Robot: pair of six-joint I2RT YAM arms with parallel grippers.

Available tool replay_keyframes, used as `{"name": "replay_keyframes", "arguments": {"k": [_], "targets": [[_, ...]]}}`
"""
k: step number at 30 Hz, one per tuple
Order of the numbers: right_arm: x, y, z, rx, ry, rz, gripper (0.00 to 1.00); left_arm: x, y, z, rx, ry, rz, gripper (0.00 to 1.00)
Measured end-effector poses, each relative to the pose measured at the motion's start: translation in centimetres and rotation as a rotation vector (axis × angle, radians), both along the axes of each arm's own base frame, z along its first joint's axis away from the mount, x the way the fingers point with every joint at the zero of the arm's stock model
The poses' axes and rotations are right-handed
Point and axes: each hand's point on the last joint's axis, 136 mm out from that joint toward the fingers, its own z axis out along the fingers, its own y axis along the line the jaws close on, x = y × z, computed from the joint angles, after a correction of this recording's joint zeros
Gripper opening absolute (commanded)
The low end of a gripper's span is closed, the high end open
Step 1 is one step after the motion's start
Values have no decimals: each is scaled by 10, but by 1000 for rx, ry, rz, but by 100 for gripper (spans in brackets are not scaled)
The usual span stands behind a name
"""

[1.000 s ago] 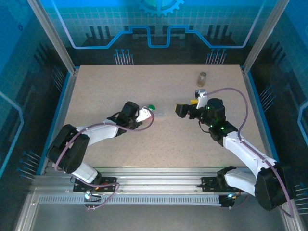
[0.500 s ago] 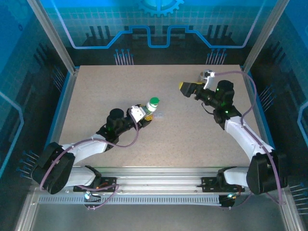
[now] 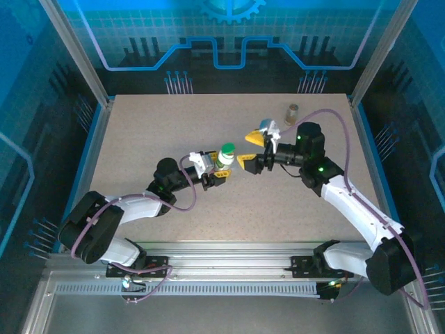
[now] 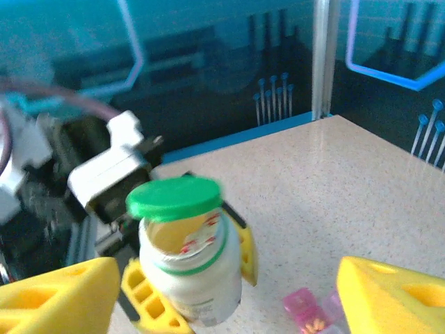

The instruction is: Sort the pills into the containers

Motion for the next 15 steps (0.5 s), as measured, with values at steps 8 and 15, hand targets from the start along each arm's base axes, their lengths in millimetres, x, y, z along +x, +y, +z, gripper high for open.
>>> {"name": "replay_keyframes", "arguments": {"k": [8,15], "targets": [[-17,28,-21,-100,-101,157,72,-10,-5,0,-1,5,-64,0],[-22,51,-31,-177,-152,258,51,-20,-10,-3,14,24,-141,0]]}}
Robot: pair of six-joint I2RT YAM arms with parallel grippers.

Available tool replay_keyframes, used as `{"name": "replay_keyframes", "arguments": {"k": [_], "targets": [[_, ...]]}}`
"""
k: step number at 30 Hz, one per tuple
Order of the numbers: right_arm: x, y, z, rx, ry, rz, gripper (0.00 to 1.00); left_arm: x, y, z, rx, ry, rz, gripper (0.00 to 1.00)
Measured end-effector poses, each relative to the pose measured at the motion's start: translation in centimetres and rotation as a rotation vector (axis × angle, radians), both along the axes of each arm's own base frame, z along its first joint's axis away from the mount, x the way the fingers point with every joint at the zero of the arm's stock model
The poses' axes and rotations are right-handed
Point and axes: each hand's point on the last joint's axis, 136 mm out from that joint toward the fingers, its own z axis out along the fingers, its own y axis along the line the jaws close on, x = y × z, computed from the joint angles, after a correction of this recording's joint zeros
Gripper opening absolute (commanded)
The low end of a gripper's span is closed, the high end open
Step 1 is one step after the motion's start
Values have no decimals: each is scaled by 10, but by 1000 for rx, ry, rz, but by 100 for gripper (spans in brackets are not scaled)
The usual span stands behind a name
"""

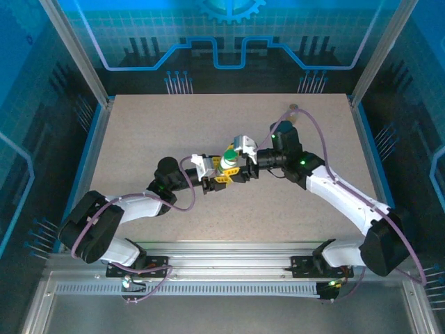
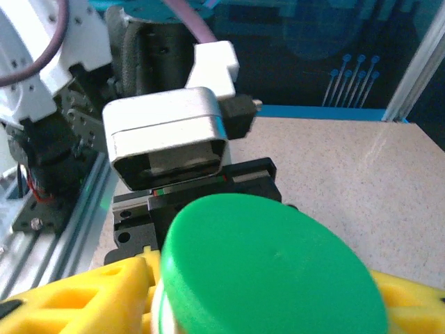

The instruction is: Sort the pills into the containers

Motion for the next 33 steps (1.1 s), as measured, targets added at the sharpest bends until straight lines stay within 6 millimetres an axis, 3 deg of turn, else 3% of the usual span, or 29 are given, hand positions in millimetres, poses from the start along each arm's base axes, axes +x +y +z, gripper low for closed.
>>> {"name": "replay_keyframes", "arguments": {"k": [2,4,5,7,10,16,19,22,27,30,33], "targets": [[0,2,-1,-18,-3,18,42,-1,0,-1,11,5,-11,0],[1,3,-2,-32,-5,28,40,-1,1,-2,20,9,-10,0],[1,3,-3,-39,-7,34,42,-1,1,-2,22,9,-9,0],[0,4,-4,-54,-3,45,54,-2,2,-4,29,15,-9,0],[-2,5,-9,-82,-3,72,54,-4,2,-6,40,26,-18,0],[-9,4,-13,-113,-3,106,28,-10,1,-11,64,39,-47,0],[-10,4,-12,-118,-9,110,23,-10,1,-9,64,35,-47,2],[-10,3,-12,-118,-13,112,18,-9,2,-8,65,32,-38,32],[-11,2,-10,-109,3,103,10,-4,2,-5,63,22,-6,96],[-10,-4,-14,-103,49,70,8,5,3,2,52,2,38,99],[5,-16,-15,-92,88,-13,6,12,6,4,49,-7,82,99]]}}
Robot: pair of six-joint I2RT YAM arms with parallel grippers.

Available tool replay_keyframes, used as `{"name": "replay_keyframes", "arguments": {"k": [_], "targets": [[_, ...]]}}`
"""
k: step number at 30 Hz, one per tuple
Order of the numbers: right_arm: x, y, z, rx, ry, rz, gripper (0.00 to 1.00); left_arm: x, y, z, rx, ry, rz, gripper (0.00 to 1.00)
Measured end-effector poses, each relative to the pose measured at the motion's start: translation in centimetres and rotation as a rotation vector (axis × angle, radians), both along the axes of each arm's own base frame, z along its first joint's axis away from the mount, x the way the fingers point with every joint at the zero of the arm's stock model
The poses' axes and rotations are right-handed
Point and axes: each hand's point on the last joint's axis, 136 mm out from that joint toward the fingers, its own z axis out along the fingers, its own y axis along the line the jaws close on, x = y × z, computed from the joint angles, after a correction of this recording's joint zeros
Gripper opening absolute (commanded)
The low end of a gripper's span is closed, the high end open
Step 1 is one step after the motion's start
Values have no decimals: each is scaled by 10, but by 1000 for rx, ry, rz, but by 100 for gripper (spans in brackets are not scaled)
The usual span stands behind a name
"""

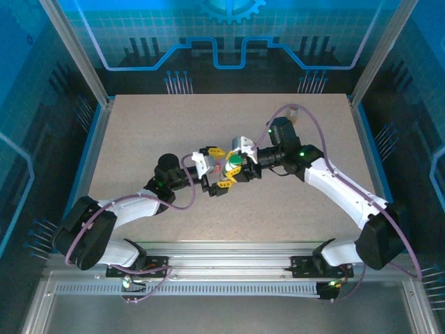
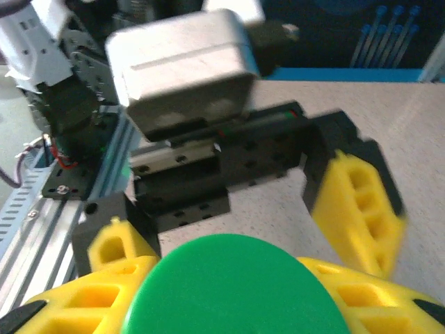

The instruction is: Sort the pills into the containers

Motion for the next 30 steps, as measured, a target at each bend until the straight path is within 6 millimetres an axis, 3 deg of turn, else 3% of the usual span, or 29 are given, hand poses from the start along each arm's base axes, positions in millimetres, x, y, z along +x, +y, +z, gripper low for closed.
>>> {"name": "replay_keyframes", "arguments": {"k": [7,13,17,21,30], "targets": [[73,-44,-13,-89,44,-439,8,20,18,7,-20,-6,177,99],[126,-82,-69,-220,165,-823,6,53,65,10,-108,152,536,99],[143,-105,-107,-289,201,-1014,7,62,92,20,-167,257,704,99],[154,-120,-132,-321,193,-1146,8,64,106,23,-211,330,792,99],[184,-122,-151,-258,161,-1283,10,61,113,0,-203,445,870,99]]}}
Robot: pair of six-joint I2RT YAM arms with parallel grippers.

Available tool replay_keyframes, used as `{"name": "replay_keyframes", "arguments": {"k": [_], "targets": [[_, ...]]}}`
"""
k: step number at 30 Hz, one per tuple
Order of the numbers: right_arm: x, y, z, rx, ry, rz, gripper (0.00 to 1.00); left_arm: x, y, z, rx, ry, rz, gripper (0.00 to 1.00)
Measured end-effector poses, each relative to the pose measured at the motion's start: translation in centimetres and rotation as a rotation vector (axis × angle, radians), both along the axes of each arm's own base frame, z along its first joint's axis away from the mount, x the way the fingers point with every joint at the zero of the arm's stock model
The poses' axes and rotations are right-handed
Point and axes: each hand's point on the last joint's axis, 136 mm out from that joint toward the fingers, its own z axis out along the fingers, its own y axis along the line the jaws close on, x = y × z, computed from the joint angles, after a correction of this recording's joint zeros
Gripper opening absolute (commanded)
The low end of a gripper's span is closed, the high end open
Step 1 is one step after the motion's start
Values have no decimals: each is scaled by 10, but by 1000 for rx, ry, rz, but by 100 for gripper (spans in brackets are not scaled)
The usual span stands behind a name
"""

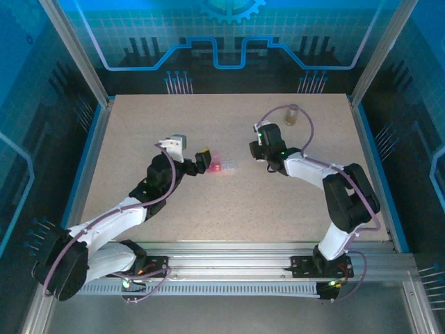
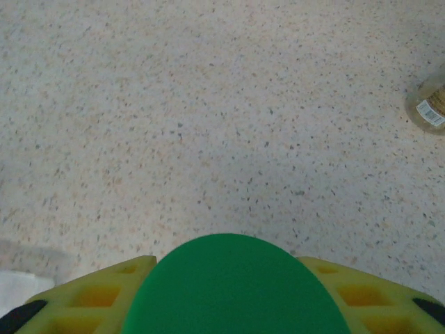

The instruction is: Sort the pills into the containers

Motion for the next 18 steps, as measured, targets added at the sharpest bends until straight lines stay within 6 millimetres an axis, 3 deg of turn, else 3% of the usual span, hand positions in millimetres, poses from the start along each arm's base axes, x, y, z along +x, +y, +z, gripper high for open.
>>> {"name": "replay_keyframes", "arguments": {"k": [10,18], "targets": [[62,29,-21,30,-30,-9,11,-1,-6,5,8,11,-4,99],[118,52,5,44,-121,-11,12,4,-12,4,16,23,-10,99]]}}
